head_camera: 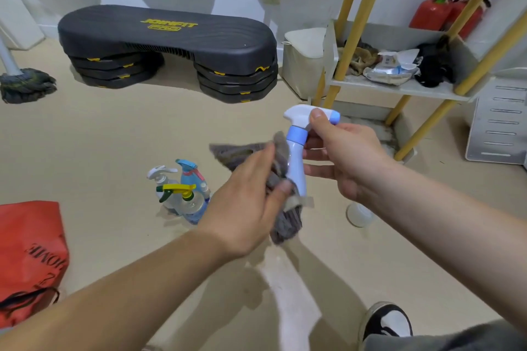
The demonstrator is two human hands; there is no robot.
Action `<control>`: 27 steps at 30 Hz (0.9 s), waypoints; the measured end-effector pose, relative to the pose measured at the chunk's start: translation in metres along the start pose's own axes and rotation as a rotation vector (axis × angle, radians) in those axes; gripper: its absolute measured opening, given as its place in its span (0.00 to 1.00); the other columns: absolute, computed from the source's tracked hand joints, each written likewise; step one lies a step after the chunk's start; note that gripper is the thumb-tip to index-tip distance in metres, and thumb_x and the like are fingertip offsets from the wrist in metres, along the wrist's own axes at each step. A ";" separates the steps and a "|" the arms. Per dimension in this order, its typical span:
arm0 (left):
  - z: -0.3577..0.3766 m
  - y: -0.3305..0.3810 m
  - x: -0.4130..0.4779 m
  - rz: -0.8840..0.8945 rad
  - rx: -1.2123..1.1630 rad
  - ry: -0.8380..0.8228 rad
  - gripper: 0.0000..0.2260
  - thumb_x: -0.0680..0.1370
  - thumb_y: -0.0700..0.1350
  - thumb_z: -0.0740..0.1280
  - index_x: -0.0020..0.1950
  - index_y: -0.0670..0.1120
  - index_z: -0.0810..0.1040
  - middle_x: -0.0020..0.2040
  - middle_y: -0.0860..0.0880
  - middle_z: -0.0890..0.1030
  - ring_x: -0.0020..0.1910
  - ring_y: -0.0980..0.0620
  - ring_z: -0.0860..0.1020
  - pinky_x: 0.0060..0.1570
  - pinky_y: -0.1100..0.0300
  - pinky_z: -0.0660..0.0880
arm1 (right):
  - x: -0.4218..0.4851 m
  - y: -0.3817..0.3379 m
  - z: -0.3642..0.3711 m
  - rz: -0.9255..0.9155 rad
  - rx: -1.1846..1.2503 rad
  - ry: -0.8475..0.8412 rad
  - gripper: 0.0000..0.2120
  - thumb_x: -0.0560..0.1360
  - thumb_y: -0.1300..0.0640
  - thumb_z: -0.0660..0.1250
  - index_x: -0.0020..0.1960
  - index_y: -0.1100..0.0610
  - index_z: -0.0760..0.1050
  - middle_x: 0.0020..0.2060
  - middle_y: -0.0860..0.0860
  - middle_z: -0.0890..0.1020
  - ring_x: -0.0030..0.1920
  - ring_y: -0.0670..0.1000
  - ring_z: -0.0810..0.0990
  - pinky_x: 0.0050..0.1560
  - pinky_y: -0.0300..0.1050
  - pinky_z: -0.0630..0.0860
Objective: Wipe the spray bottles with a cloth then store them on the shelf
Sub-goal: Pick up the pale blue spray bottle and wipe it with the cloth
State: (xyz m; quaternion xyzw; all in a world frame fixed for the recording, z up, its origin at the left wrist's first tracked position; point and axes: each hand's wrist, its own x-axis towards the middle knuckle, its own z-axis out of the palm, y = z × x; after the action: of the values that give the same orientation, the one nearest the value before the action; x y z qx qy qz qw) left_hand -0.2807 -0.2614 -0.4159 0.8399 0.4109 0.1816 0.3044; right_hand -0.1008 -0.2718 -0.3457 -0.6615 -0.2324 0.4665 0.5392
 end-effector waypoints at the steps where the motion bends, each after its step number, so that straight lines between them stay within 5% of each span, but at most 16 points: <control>1: -0.005 -0.003 0.004 -0.141 -0.187 -0.011 0.27 0.83 0.67 0.49 0.78 0.57 0.68 0.74 0.54 0.74 0.73 0.53 0.72 0.69 0.54 0.70 | 0.000 0.000 0.000 -0.009 0.014 0.003 0.15 0.82 0.47 0.68 0.53 0.59 0.84 0.42 0.54 0.86 0.35 0.50 0.85 0.38 0.48 0.85; 4: -0.005 0.000 0.011 -0.504 -0.617 0.021 0.19 0.87 0.60 0.51 0.59 0.53 0.78 0.58 0.53 0.83 0.60 0.51 0.81 0.57 0.54 0.75 | -0.001 0.001 -0.001 -0.025 0.045 0.016 0.15 0.83 0.46 0.67 0.55 0.57 0.84 0.45 0.54 0.87 0.39 0.50 0.86 0.38 0.45 0.84; 6: 0.009 0.010 0.001 -0.378 -0.362 0.079 0.17 0.86 0.57 0.52 0.66 0.50 0.74 0.61 0.49 0.79 0.64 0.47 0.77 0.59 0.53 0.72 | 0.000 0.001 -0.002 -0.013 0.063 0.023 0.14 0.83 0.46 0.66 0.55 0.55 0.83 0.45 0.52 0.87 0.38 0.50 0.86 0.37 0.45 0.84; 8: 0.014 0.016 -0.008 -0.171 -0.078 0.108 0.25 0.84 0.59 0.51 0.80 0.51 0.63 0.69 0.49 0.73 0.68 0.48 0.72 0.63 0.51 0.70 | 0.000 -0.001 -0.005 0.002 0.074 0.024 0.14 0.83 0.45 0.65 0.55 0.54 0.83 0.42 0.51 0.87 0.36 0.49 0.85 0.38 0.45 0.84; 10: 0.006 0.010 -0.005 -0.067 0.002 0.085 0.30 0.83 0.63 0.48 0.83 0.53 0.58 0.72 0.51 0.70 0.69 0.50 0.71 0.66 0.49 0.71 | -0.001 -0.002 -0.005 0.003 0.062 -0.001 0.14 0.83 0.45 0.65 0.56 0.55 0.83 0.42 0.51 0.86 0.37 0.50 0.85 0.39 0.46 0.84; 12: 0.000 -0.001 -0.001 -0.117 -0.135 0.051 0.24 0.83 0.66 0.49 0.71 0.56 0.71 0.64 0.54 0.78 0.65 0.51 0.76 0.61 0.51 0.74 | -0.004 0.000 -0.004 -0.030 0.034 -0.051 0.15 0.83 0.47 0.66 0.55 0.57 0.83 0.42 0.51 0.87 0.38 0.49 0.85 0.39 0.45 0.84; 15: -0.007 0.002 0.008 -0.422 -0.609 0.039 0.19 0.87 0.60 0.52 0.58 0.51 0.79 0.54 0.54 0.85 0.56 0.54 0.82 0.52 0.59 0.76 | -0.007 0.003 -0.002 -0.063 -0.016 -0.125 0.14 0.83 0.48 0.66 0.54 0.58 0.84 0.43 0.51 0.87 0.38 0.48 0.85 0.39 0.43 0.83; 21: -0.010 0.019 0.011 -0.136 -0.465 0.245 0.16 0.86 0.60 0.55 0.62 0.54 0.76 0.56 0.57 0.83 0.59 0.59 0.80 0.60 0.56 0.75 | -0.016 0.010 0.007 -0.048 -0.069 -0.300 0.17 0.83 0.46 0.66 0.54 0.59 0.84 0.40 0.55 0.86 0.34 0.48 0.81 0.35 0.44 0.80; 25: -0.020 0.012 0.012 -0.199 -0.625 0.055 0.17 0.88 0.58 0.52 0.66 0.57 0.79 0.58 0.63 0.85 0.59 0.69 0.80 0.56 0.72 0.74 | -0.012 0.011 0.005 -0.072 -0.104 -0.301 0.17 0.83 0.47 0.67 0.55 0.61 0.85 0.42 0.56 0.85 0.38 0.49 0.80 0.51 0.54 0.84; 27: -0.023 0.013 0.011 -0.233 -0.720 0.016 0.18 0.88 0.57 0.52 0.66 0.56 0.80 0.58 0.63 0.85 0.59 0.67 0.81 0.55 0.72 0.75 | -0.010 0.009 0.002 -0.078 -0.130 -0.337 0.17 0.83 0.47 0.65 0.57 0.60 0.84 0.49 0.59 0.87 0.43 0.51 0.80 0.55 0.56 0.83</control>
State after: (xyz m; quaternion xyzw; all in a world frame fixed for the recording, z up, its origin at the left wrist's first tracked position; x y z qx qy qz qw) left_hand -0.2795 -0.2507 -0.3893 0.6255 0.4159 0.2851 0.5954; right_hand -0.1086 -0.2820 -0.3508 -0.5980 -0.3744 0.5335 0.4664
